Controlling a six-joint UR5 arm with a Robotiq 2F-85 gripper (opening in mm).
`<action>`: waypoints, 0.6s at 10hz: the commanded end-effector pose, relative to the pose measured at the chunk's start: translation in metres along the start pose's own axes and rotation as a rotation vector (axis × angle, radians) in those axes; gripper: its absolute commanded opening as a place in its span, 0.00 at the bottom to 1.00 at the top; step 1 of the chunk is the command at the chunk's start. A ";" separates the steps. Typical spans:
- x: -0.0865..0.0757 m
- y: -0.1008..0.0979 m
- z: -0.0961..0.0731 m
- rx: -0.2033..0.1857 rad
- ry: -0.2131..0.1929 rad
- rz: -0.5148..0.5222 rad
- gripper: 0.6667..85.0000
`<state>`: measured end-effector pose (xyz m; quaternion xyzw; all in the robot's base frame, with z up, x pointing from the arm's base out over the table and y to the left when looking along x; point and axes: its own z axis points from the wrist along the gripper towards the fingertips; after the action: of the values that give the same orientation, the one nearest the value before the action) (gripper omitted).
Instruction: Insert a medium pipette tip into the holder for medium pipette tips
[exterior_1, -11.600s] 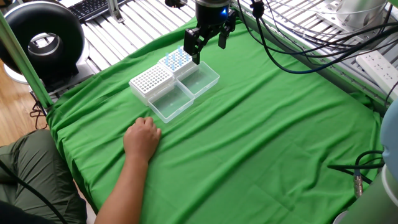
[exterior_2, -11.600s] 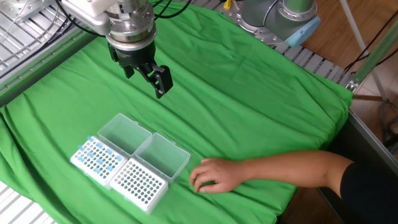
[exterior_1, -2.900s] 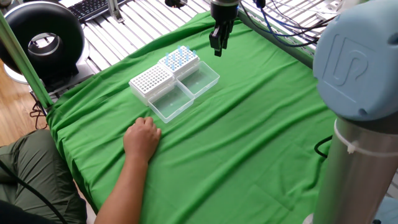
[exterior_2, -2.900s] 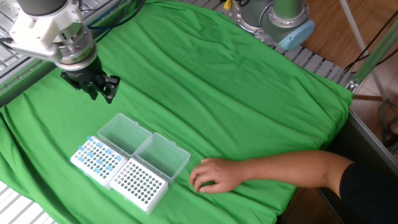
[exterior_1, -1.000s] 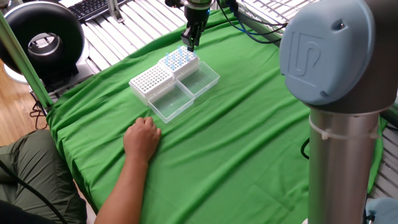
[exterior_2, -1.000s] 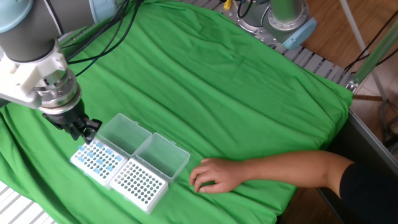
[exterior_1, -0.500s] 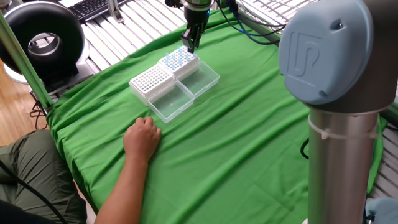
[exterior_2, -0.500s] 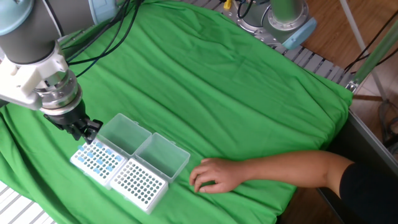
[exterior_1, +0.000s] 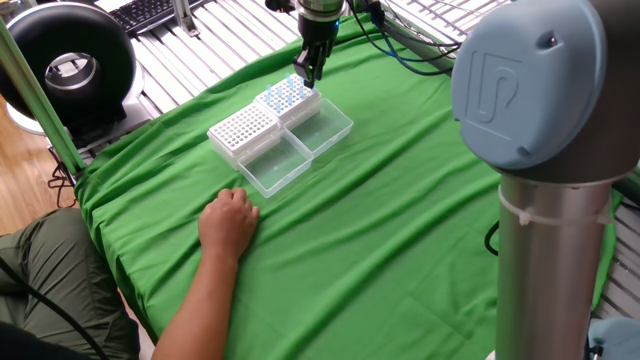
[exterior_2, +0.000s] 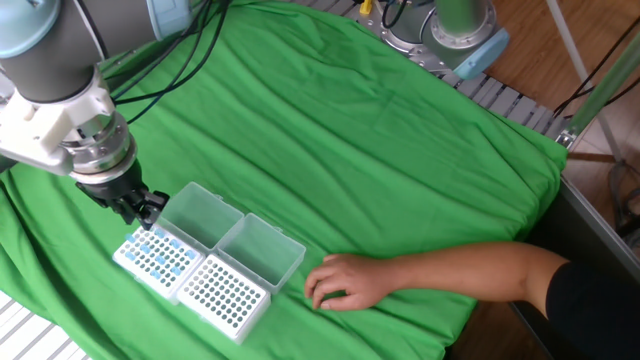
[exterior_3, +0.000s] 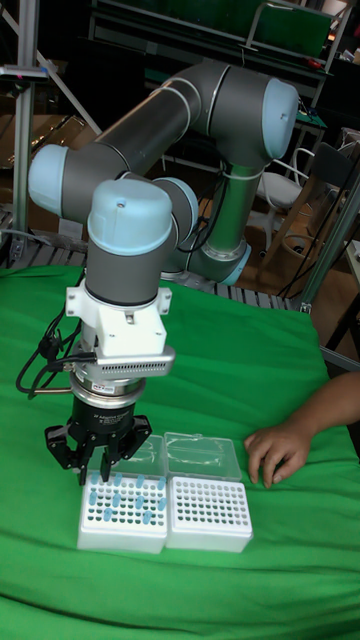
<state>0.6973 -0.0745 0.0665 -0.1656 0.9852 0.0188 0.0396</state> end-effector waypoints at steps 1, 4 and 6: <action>0.004 0.004 0.004 -0.009 -0.005 0.021 0.37; 0.008 0.006 0.006 -0.005 0.001 0.036 0.34; 0.010 0.009 0.005 -0.008 0.007 0.055 0.30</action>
<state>0.6880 -0.0720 0.0602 -0.1505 0.9878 0.0179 0.0358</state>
